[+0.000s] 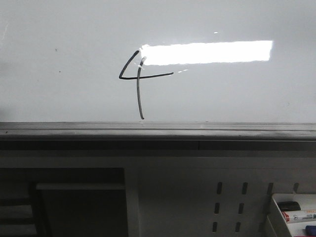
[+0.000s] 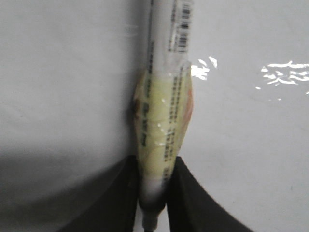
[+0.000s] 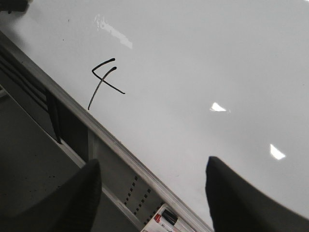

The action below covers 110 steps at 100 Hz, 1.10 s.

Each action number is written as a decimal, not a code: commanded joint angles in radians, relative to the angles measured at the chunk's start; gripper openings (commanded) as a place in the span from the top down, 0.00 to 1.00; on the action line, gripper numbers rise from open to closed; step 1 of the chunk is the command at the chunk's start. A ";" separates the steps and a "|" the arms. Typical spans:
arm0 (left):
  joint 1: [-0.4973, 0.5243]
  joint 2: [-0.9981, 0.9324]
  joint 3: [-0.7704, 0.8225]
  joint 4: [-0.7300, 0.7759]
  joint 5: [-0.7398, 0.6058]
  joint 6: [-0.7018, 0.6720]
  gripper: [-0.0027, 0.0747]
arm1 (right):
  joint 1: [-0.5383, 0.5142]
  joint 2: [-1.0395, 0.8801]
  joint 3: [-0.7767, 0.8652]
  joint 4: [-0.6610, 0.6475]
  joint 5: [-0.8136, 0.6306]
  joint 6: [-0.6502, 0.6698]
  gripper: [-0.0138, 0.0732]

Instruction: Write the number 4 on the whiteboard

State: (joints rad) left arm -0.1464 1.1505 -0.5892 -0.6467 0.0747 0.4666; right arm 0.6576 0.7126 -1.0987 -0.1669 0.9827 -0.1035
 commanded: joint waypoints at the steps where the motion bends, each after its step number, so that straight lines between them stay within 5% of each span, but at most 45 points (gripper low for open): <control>1: 0.004 -0.010 -0.027 0.021 -0.044 -0.008 0.82 | -0.003 0.002 -0.023 -0.008 -0.072 0.008 0.37; 20: 0.004 -0.017 -0.027 0.033 -0.046 -0.008 0.57 | -0.003 0.002 -0.023 -0.074 -0.063 0.052 0.37; 44: 0.004 -0.146 -0.094 0.117 0.121 -0.008 0.46 | -0.003 -0.002 -0.023 -0.186 -0.019 0.248 0.37; 61: 0.004 -0.267 -0.185 0.300 0.411 -0.029 0.46 | -0.003 -0.009 -0.005 -0.206 0.054 0.375 0.39; 75: 0.004 -0.370 -0.227 0.543 0.577 -0.197 0.46 | -0.003 -0.070 0.094 -0.210 0.012 0.432 0.49; 98: 0.004 -0.583 -0.108 0.713 0.480 -0.485 0.47 | -0.003 -0.263 0.312 -0.249 -0.213 0.453 0.76; 106: 0.004 -0.665 -0.020 0.693 0.375 -0.488 0.56 | -0.003 -0.336 0.384 -0.276 -0.263 0.453 0.92; 110: 0.004 -0.702 0.018 0.693 0.308 -0.488 0.62 | -0.003 -0.363 0.406 -0.284 -0.282 0.453 0.92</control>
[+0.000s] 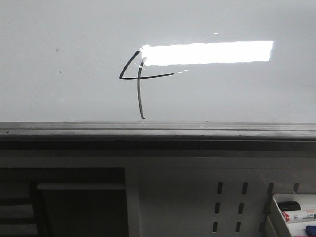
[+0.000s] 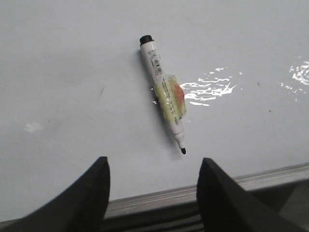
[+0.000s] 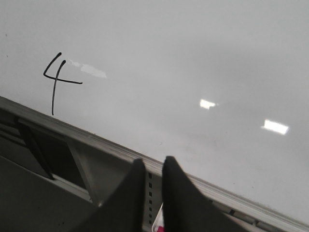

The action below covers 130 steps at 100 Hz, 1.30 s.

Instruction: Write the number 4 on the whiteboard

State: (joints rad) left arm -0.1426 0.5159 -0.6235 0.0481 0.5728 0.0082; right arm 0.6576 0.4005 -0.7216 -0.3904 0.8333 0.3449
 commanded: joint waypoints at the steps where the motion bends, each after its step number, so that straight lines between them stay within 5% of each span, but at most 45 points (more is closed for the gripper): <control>1: 0.000 -0.073 0.067 -0.002 -0.203 -0.029 0.65 | -0.003 -0.061 0.037 -0.063 -0.139 0.004 0.92; 17: 0.000 -0.149 0.199 -0.027 -0.427 -0.029 0.99 | -0.003 -0.133 0.104 -0.087 -0.137 0.004 0.92; 65: 0.000 -0.152 0.350 -0.032 -0.443 -0.029 0.99 | -0.003 -0.137 0.139 -0.087 -0.095 0.004 0.92; 92: 0.070 -0.401 0.500 -0.048 -0.456 -0.027 0.99 | -0.003 -0.137 0.139 -0.087 -0.095 0.004 0.92; 111: 0.082 -0.540 0.655 -0.056 -0.615 -0.027 0.99 | -0.003 -0.137 0.139 -0.087 -0.095 0.004 0.92; 130: 0.077 -0.549 0.650 -0.048 -0.559 -0.027 0.99 | -0.003 -0.136 0.139 -0.087 -0.095 0.004 0.92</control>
